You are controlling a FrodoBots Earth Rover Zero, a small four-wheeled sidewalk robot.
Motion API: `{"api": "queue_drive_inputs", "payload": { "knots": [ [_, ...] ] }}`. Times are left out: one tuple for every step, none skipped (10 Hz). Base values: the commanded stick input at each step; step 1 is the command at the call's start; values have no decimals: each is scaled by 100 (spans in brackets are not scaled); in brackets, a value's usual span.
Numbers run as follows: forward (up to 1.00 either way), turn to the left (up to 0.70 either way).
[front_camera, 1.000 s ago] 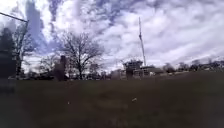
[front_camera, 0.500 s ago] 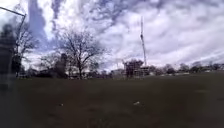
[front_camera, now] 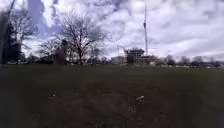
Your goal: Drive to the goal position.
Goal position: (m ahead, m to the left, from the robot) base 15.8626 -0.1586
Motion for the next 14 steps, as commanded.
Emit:
{"api": "queue_drive_inputs", "payload": {
  "knots": [
    [70, 0],
    [70, 0],
    [70, 0],
    [70, 0],
    [70, 0],
    [70, 0],
    [70, 0],
    [70, 0],
    [70, 0],
    [70, 0],
    [70, 0],
    [70, 0],
    [70, 0],
    [70, 0]
  ]
}}
